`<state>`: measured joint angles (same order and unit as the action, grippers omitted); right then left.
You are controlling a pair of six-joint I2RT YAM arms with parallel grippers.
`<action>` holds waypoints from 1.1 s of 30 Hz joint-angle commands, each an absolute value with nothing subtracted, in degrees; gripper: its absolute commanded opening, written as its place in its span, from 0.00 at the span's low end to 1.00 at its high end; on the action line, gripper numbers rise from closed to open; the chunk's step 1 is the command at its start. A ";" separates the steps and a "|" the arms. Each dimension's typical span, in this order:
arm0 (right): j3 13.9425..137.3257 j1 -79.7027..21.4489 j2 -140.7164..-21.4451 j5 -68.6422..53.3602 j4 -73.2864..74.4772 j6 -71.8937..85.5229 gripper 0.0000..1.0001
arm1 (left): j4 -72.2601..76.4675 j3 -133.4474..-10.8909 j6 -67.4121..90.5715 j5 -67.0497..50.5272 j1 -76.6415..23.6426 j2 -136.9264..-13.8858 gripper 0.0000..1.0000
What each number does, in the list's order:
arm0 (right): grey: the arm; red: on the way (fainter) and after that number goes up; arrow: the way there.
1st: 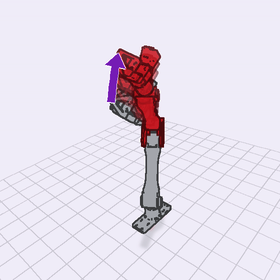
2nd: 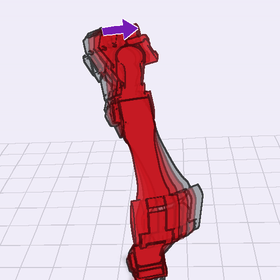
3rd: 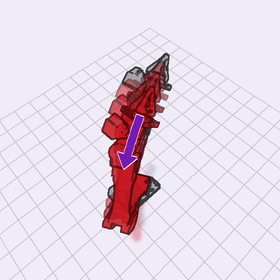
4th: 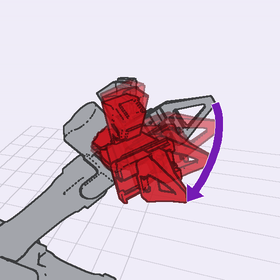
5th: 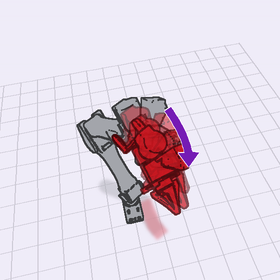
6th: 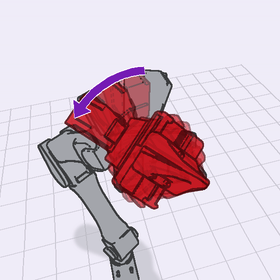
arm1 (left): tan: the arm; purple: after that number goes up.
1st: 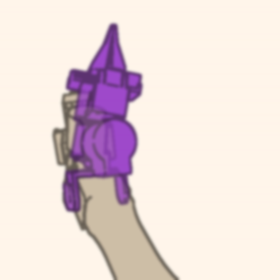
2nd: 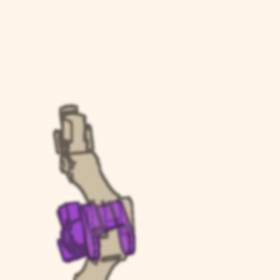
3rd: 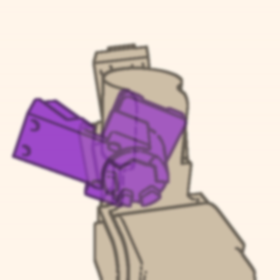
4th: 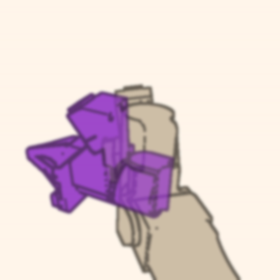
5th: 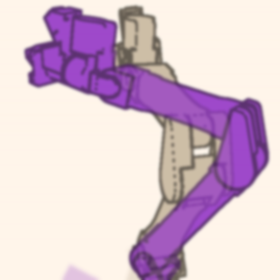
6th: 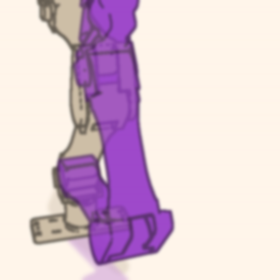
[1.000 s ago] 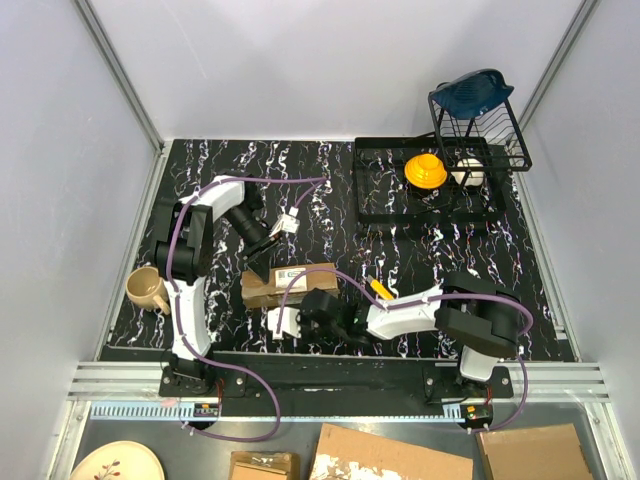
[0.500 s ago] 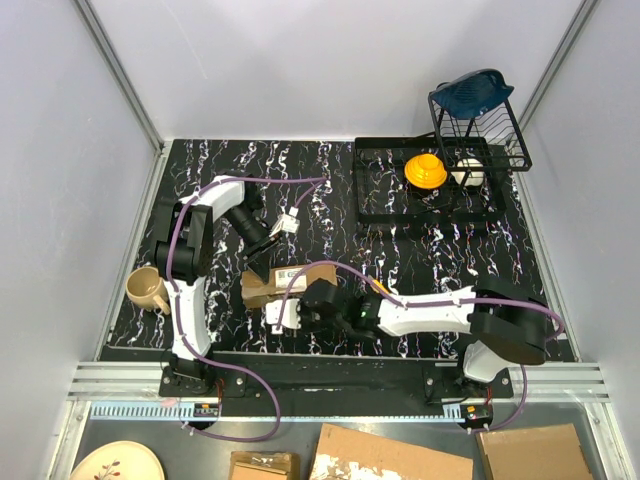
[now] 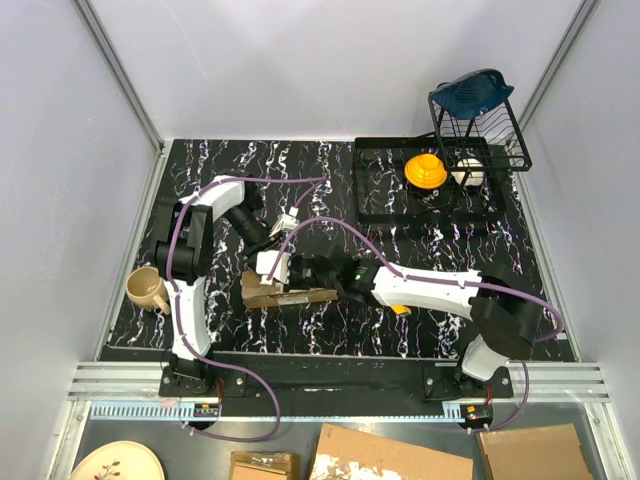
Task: Unpack the express box
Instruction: Open the express box at the center of the board.
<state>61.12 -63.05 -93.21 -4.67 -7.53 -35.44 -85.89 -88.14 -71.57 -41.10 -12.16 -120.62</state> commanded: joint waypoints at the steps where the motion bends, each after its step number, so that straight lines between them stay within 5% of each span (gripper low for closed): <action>1: 63.11 -63.37 -95.36 -12.03 -6.07 -34.28 0.00 | -83.50 -88.07 -75.23 -34.37 -12.04 -122.43 0.45; 33: 62.84 -64.25 -100.46 -19.07 -6.85 -32.61 0.00 | -83.58 -87.98 -75.23 -33.93 -12.04 -121.90 0.46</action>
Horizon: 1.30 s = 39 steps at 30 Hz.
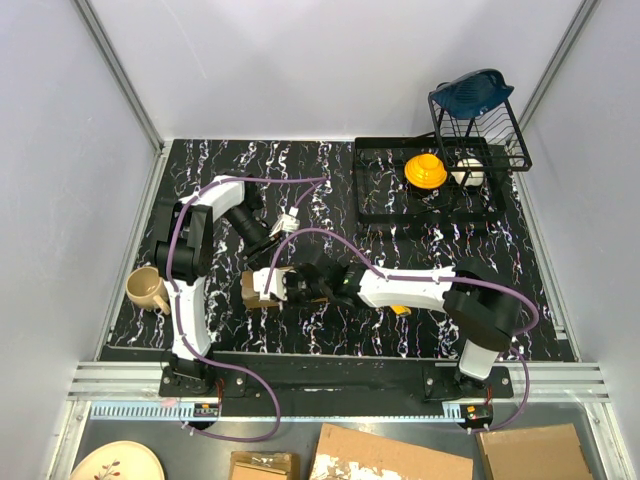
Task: Unpack the express box
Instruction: Open the express box at the center of the board.
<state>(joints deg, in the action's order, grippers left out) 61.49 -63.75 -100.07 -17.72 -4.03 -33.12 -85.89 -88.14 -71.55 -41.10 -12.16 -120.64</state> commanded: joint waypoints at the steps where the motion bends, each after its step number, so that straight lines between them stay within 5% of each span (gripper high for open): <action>1: 62.75 -64.25 -100.55 -18.90 -7.03 -32.61 0.00 | -83.58 -87.98 -75.23 -33.93 -12.04 -121.99 0.46; 20: 64.77 -64.34 -103.89 -20.31 -5.89 -32.34 0.00 | -83.67 -87.63 -75.50 -34.10 -12.04 -121.90 0.46; 24: 64.78 -64.25 -103.45 -18.81 -5.18 -33.04 0.41 | -83.67 -87.54 -75.50 -34.19 -12.04 -122.08 0.46; 28: 64.86 -64.25 -102.48 -18.81 -3.61 -35.33 0.61 | -83.67 -87.45 -75.59 -34.19 -12.04 -121.99 0.46; 39: 68.20 -64.25 -104.14 -18.99 2.28 -38.06 0.63 | -83.58 -86.84 -75.94 -34.37 -12.04 -121.73 0.46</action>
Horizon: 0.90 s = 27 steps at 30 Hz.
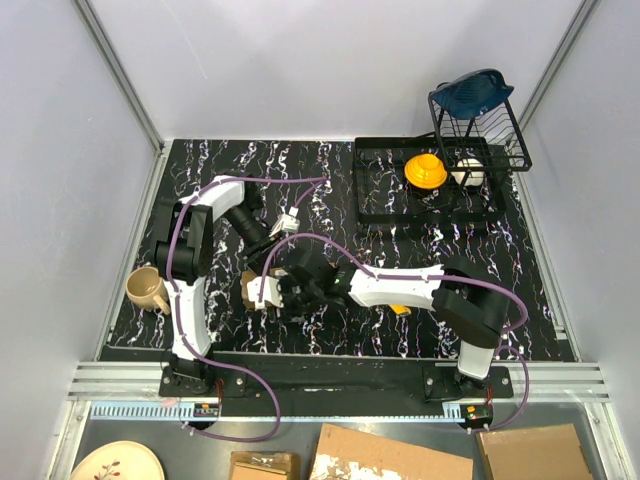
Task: Unpack the express box
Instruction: Open the express box at the center of the board.
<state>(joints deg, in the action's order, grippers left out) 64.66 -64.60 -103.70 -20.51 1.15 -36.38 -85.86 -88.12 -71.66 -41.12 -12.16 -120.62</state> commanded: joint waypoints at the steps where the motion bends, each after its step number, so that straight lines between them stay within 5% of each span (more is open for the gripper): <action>1: 68.55 -64.25 -104.59 -19.25 2.72 -37.97 0.62 | -83.58 -86.84 -76.02 -34.45 -12.04 -121.73 0.46; 17: 72.25 -62.67 -111.44 -23.47 6.33 -31.56 0.49 | -83.85 -86.49 -76.55 -34.72 -12.04 -121.20 0.45; 27: 66.27 -61.79 -105.65 -16.53 0.62 -33.39 0.48 | -84.11 -86.40 -76.90 -35.07 -12.04 -121.20 0.45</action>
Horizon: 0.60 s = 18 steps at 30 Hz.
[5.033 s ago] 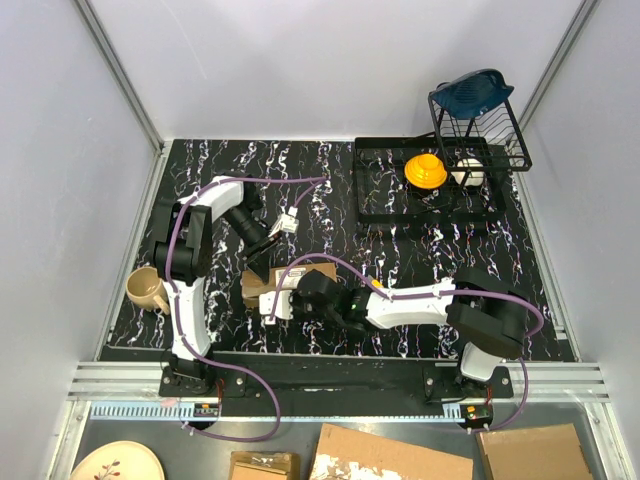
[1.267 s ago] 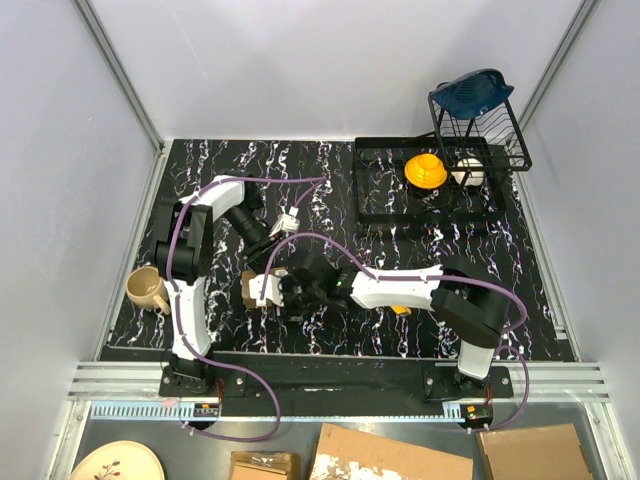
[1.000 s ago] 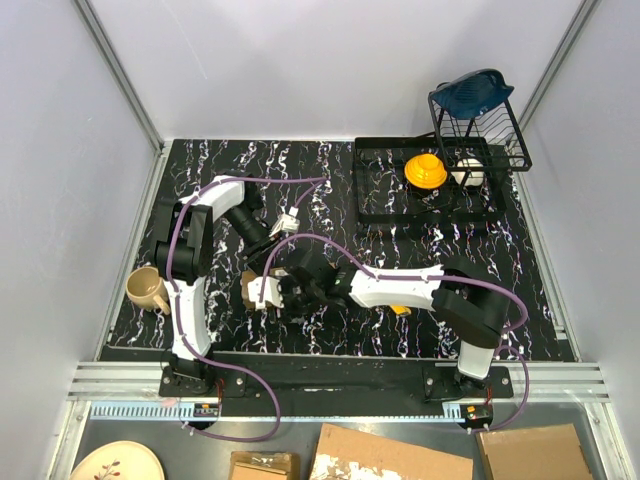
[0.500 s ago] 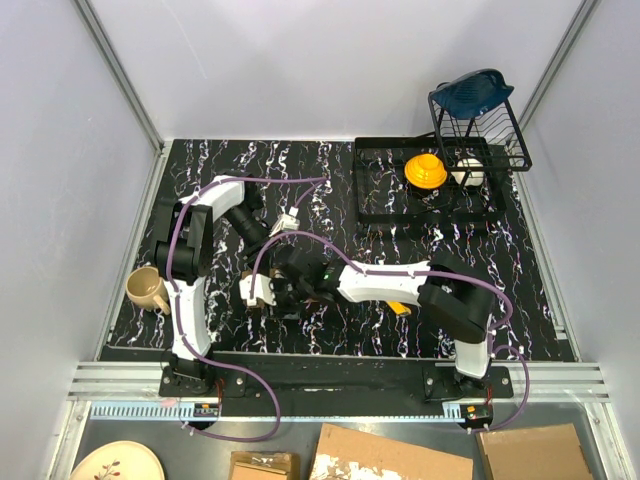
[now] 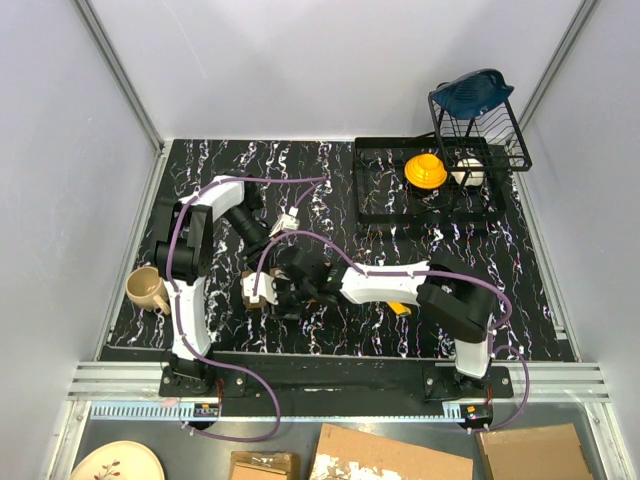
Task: Unpack the express box
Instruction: Open the express box at the center of the board.
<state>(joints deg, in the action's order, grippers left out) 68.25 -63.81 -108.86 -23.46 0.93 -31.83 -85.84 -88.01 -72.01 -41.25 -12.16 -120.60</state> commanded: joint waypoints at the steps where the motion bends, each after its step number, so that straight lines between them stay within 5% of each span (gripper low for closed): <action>1: 65.49 -61.79 -104.95 -15.22 -2.00 -35.23 0.48 | -84.20 -86.31 -76.82 -34.98 -12.04 -121.29 0.45; 18: 64.69 -61.79 -100.81 -9.76 3.08 -43.77 0.45 | -84.02 -85.43 -77.61 -34.98 -12.04 -121.20 0.45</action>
<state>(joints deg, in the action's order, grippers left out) 64.75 -63.81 -103.88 -18.50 1.83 -41.01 -85.52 -87.61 -72.29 -41.67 -12.14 -120.42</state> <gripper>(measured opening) 0.453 0.463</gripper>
